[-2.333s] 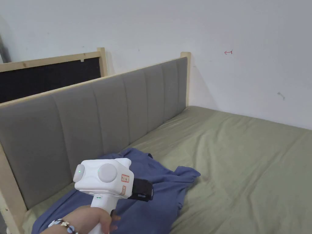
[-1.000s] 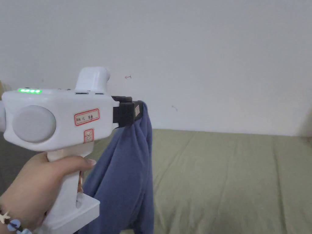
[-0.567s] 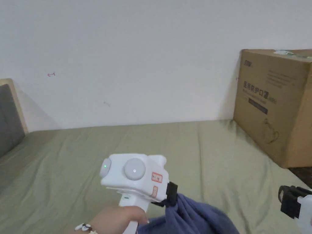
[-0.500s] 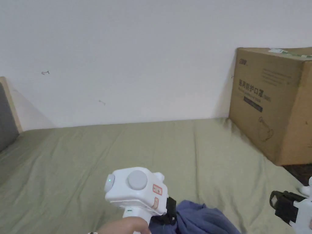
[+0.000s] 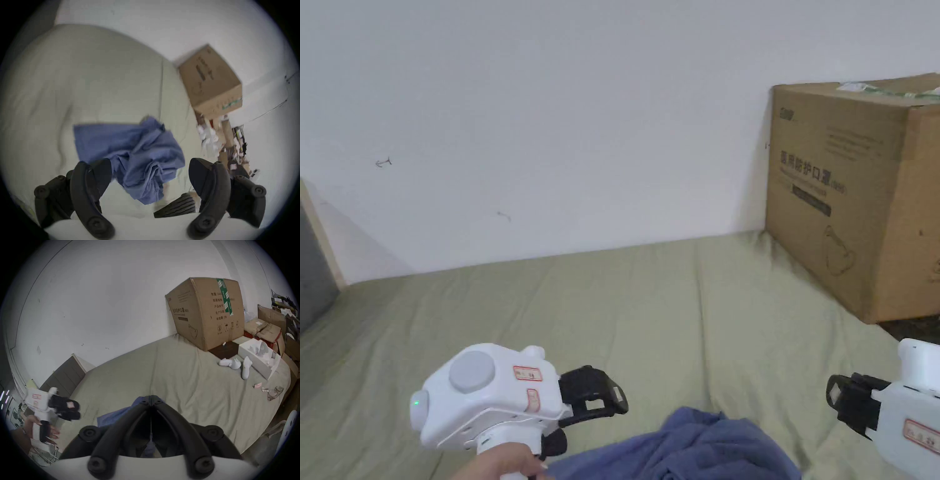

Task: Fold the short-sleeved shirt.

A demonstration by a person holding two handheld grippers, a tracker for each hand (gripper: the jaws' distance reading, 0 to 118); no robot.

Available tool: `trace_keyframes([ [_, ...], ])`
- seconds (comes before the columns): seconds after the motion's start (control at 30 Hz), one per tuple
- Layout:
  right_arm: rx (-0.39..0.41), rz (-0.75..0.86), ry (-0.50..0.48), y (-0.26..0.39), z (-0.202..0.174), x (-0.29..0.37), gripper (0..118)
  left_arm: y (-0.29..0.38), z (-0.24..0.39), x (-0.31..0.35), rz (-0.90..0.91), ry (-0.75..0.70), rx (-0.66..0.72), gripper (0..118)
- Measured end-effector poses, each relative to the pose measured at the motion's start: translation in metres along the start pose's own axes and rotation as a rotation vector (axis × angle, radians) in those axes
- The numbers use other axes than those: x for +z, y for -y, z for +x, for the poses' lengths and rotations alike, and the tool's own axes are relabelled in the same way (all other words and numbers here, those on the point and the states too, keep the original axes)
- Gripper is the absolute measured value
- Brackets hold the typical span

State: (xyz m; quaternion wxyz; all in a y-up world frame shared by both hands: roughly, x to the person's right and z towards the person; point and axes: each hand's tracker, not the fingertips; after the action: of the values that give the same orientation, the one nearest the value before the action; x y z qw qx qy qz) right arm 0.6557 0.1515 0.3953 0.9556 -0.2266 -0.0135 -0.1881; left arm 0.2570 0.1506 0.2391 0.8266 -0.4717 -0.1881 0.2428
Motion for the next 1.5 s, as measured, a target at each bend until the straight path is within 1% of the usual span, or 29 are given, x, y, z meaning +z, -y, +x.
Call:
trace_keyframes([
  [0.03, 0.011, 0.022, 0.002, -0.003, -0.003, 0.002, 0, 0.0, 0.002, 0.017, 0.062, 0.004, -0.038, 102],
  [0.1, 0.043, 0.086, 0.011, -0.009, -0.009, 0.006, 0, 0.014, 0.006, 0.058, 0.321, -0.054, -0.164, 102],
  [0.2, 0.086, 0.174, 0.041, -0.009, -0.02, 0.011, 0, 0.058, 0.004, 0.088, 0.695, -0.217, -0.314, 100],
  [0.23, 0.102, 0.207, 0.06, -0.008, -0.024, 0.011, 0, 0.074, 0.002, 0.091, 0.793, -0.275, -0.345, 98],
  [0.27, 0.119, 0.234, 0.077, -0.006, -0.029, 0.011, 0, 0.085, -0.001, 0.09, 0.846, -0.302, -0.358, 91],
  [0.3, 0.137, 0.255, 0.089, -0.004, -0.034, 0.01, 0, 0.095, -0.005, 0.086, 0.874, -0.314, -0.366, 72],
  [0.33, 0.161, 0.276, 0.094, -0.001, -0.039, 0.008, 0, 0.101, -0.007, 0.083, 0.863, -0.307, -0.355, 47],
  [0.37, 0.186, 0.297, 0.094, 0.002, -0.044, 0.007, 0, 0.106, -0.008, 0.079, 0.844, -0.289, -0.349, 16],
  [0.4, 0.205, 0.319, 0.093, 0.005, -0.048, 0.007, 0, 0.11, -0.008, 0.075, 0.834, -0.283, -0.348, 0],
  [0.47, 0.221, 0.356, 0.087, 0.011, -0.055, 0.007, 0, 0.117, -0.006, 0.067, 0.829, -0.355, -0.397, 0],
  [0.53, 0.216, 0.363, 0.084, 0.014, -0.059, 0.009, 0, 0.122, -0.005, 0.066, 0.825, -0.302, -0.431, 0],
  [0.73, 0.219, 0.376, 0.08, 0.013, -0.059, 0.01, 0, 0.119, 0.008, 0.064, 0.824, -0.294, -0.433, 0],
  [0.8, 0.217, 0.36, 0.081, 0.01, -0.057, 0.008, 0, 0.104, 0.009, 0.064, 0.769, -0.3, -0.416, 0],
  [0.83, 0.214, 0.348, 0.078, 0.009, -0.056, 0.007, 0, 0.09, 0.009, 0.06, 0.697, -0.297, -0.404, 0],
  [0.9, 0.21, 0.324, 0.068, 0.007, -0.051, 0.004, 0, 0.048, 0.003, 0.041, 0.433, -0.336, -0.377, 0],
  [0.93, 0.21, 0.315, 0.07, 0.007, -0.05, 0.002, 0, 0.026, -0.004, 0.027, 0.244, -0.348, -0.335, 0],
  [0.97, 0.21, 0.31, 0.073, 0.008, -0.049, 0.0, 0, 0.007, -0.018, 0.006, 0.081, -0.301, -0.267, 0],
  [1.0, 0.208, 0.302, 0.074, 0.009, -0.046, -0.003, 0, -0.003, -0.037, -0.014, -0.03, -0.212, -0.174, 0],
  [1.03, 0.206, 0.291, 0.073, 0.01, -0.045, -0.006, 0, -0.009, -0.051, -0.03, -0.072, -0.162, -0.122, 0],
  [1.07, 0.201, 0.271, 0.072, 0.011, -0.042, -0.01, 0, -0.011, -0.067, -0.048, -0.093, -0.151, -0.075, 1],
  [1.1, 0.197, 0.252, 0.072, 0.013, -0.041, -0.015, 0, -0.014, -0.076, -0.066, -0.106, -0.213, -0.066, 20],
  [1.13, 0.192, 0.233, 0.072, 0.015, -0.038, -0.019, 0, -0.017, -0.085, -0.079, -0.105, -0.302, -0.108, 53],
  [1.17, 0.188, 0.213, 0.077, 0.017, -0.036, -0.024, 0, -0.019, -0.094, -0.093, -0.109, -0.355, -0.131, 92],
  [1.2, 0.183, 0.194, 0.082, 0.019, -0.033, -0.029, 0, -0.02, -0.103, -0.108, -0.135, -0.371, -0.137, 115],
  [1.3, 0.161, 0.137, 0.102, 0.023, -0.024, -0.043, 0, -0.013, -0.116, -0.142, -0.161, -0.378, -0.155, 112],
  [1.37, 0.148, 0.116, 0.116, 0.026, -0.018, -0.051, 0, -0.007, -0.118, -0.161, -0.18, -0.367, -0.238, 110],
  [1.43, 0.134, 0.092, 0.126, 0.029, -0.013, -0.059, 0, 0.005, -0.112, -0.174, -0.186, -0.355, -0.341, 77],
  [1.47, 0.123, 0.075, 0.129, 0.03, -0.01, -0.065, 0, 0.014, -0.107, -0.178, -0.204, -0.365, -0.377, 77],
  [1.5, 0.109, 0.052, 0.12, 0.031, -0.006, -0.071, 0, 0.027, -0.097, -0.174, -0.166, -0.485, -0.467, 75],
])
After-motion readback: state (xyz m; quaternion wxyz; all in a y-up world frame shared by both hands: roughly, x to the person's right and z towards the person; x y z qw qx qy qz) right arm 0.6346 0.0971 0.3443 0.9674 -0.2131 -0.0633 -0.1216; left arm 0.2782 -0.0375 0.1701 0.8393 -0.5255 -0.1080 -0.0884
